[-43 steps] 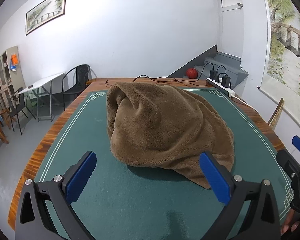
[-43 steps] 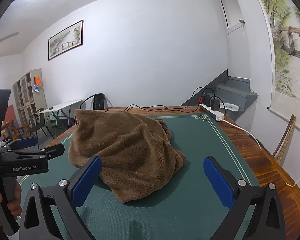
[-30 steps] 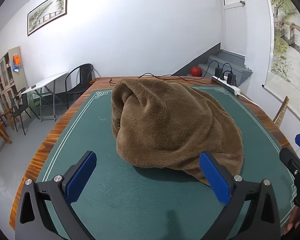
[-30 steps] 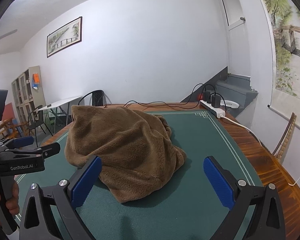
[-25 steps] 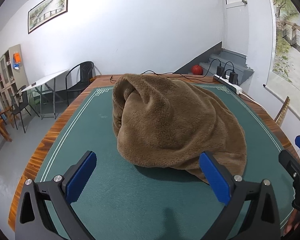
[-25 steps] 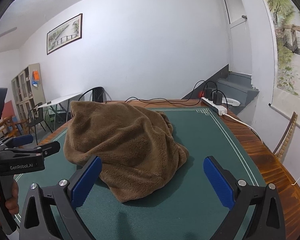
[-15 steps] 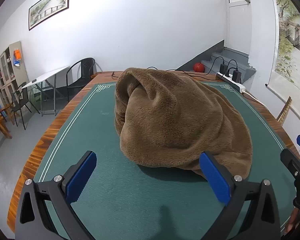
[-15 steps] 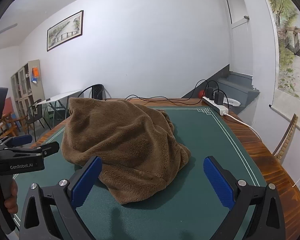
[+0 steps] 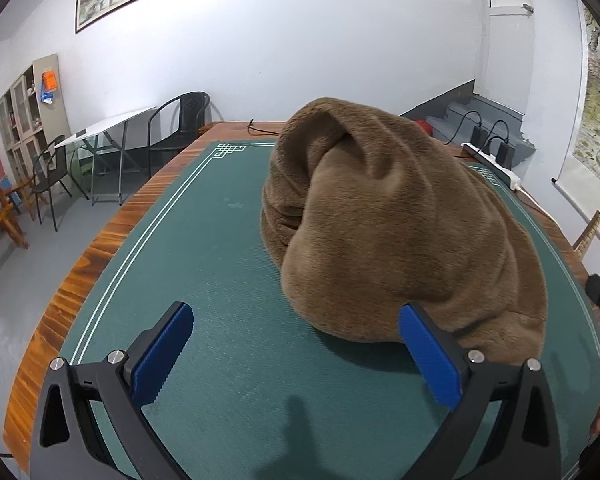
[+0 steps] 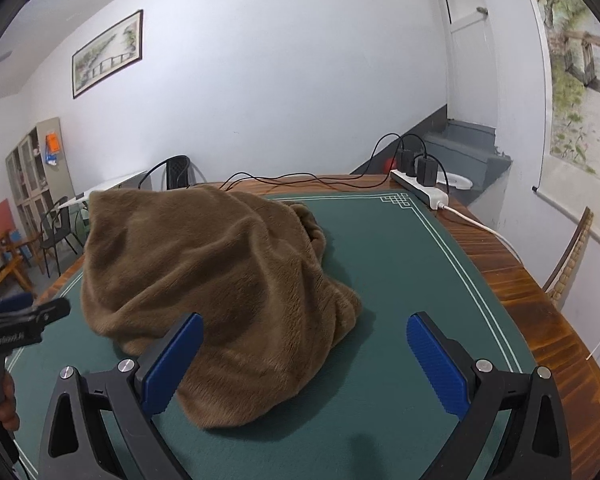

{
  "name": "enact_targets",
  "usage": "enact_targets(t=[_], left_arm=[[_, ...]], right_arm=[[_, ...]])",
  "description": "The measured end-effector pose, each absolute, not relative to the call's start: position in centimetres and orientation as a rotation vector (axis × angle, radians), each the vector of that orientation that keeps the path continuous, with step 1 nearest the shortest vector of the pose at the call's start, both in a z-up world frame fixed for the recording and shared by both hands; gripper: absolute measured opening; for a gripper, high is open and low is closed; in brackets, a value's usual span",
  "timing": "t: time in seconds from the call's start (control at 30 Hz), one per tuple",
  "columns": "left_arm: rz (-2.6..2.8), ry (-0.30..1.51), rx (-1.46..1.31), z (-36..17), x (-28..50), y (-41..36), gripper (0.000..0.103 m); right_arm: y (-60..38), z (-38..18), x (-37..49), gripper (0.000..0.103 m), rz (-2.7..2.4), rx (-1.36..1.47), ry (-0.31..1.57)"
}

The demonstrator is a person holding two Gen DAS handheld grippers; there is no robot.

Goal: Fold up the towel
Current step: 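Move both grippers toward the crumpled brown fleece garment, then grasp the brown fleece with the right gripper while the left gripper approaches it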

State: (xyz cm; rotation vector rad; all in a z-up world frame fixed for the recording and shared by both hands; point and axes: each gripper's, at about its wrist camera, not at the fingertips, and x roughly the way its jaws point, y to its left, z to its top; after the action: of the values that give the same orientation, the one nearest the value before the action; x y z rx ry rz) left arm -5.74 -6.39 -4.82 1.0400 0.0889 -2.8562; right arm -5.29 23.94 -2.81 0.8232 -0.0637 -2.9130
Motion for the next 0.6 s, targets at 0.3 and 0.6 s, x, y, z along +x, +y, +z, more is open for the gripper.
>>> enact_targets(t=[0.3, 0.6], left_arm=[[-2.822, 0.109, 1.084, -6.5, -7.5, -7.9, 0.103], [-2.805, 0.181, 1.127, -7.5, -8.1, -9.0, 0.103]], right_arm=[[25.8, -7.4, -12.5, 0.103, -2.741, 1.074, -0.276], [24.4, -8.1, -15.0, 0.096, -2.721, 1.109, -0.193]])
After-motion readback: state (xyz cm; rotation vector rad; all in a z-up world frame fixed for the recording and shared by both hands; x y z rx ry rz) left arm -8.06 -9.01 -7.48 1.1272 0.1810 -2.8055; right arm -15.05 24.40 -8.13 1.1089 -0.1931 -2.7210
